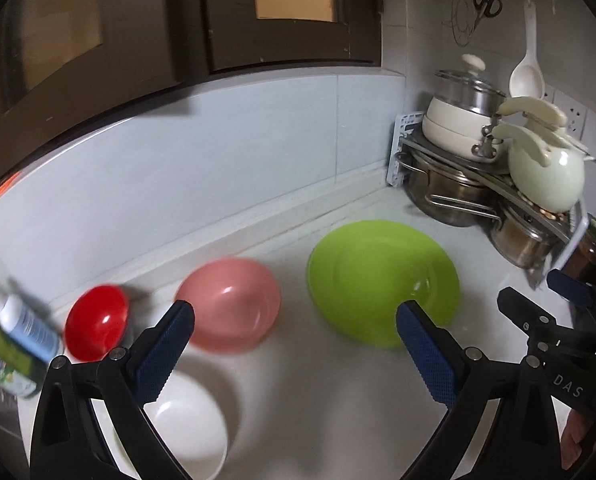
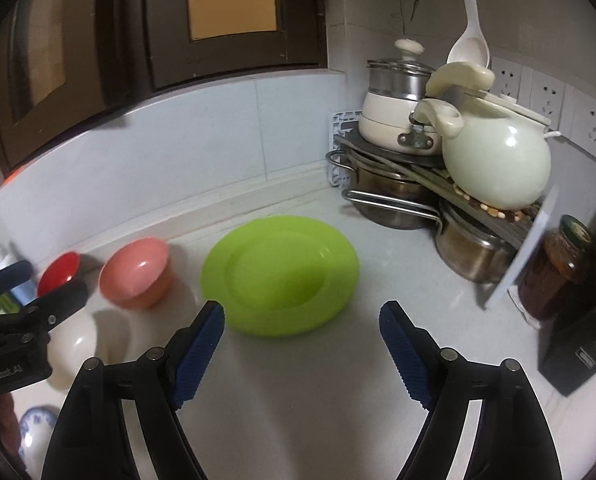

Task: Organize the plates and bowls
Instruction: 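Move both open grippers to the lime-green plate beside the pot rack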

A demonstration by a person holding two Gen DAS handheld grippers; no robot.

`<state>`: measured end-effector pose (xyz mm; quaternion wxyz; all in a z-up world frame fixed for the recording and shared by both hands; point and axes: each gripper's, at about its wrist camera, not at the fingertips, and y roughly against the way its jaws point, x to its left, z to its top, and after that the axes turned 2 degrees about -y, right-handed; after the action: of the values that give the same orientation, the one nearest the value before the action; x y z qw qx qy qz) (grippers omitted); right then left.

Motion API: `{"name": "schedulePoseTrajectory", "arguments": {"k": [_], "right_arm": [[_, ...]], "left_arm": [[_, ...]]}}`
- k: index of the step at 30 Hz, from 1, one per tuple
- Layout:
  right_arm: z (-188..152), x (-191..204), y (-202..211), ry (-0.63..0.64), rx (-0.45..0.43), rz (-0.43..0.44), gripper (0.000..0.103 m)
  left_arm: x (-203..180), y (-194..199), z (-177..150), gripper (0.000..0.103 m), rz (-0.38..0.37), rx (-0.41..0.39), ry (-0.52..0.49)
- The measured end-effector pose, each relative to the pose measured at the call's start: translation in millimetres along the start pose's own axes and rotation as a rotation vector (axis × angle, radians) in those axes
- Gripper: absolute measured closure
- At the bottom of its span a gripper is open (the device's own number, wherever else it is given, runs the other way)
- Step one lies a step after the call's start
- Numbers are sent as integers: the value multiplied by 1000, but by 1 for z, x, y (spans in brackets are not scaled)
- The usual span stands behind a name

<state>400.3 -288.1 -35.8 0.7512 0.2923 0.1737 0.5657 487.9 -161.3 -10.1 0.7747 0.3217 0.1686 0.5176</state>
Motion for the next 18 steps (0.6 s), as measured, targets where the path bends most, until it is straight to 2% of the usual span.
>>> {"name": "schedulePoseTrajectory", "arguments": {"k": [9,18], "right_arm": [[31,-32,-62,-68,42,-39,22],[46,-61,-125,-116,89,-88,22]], "left_arm": [[-30,-78,34,2,-24,58,-43],[-43,-157,37,16,-68,176,-60]]}}
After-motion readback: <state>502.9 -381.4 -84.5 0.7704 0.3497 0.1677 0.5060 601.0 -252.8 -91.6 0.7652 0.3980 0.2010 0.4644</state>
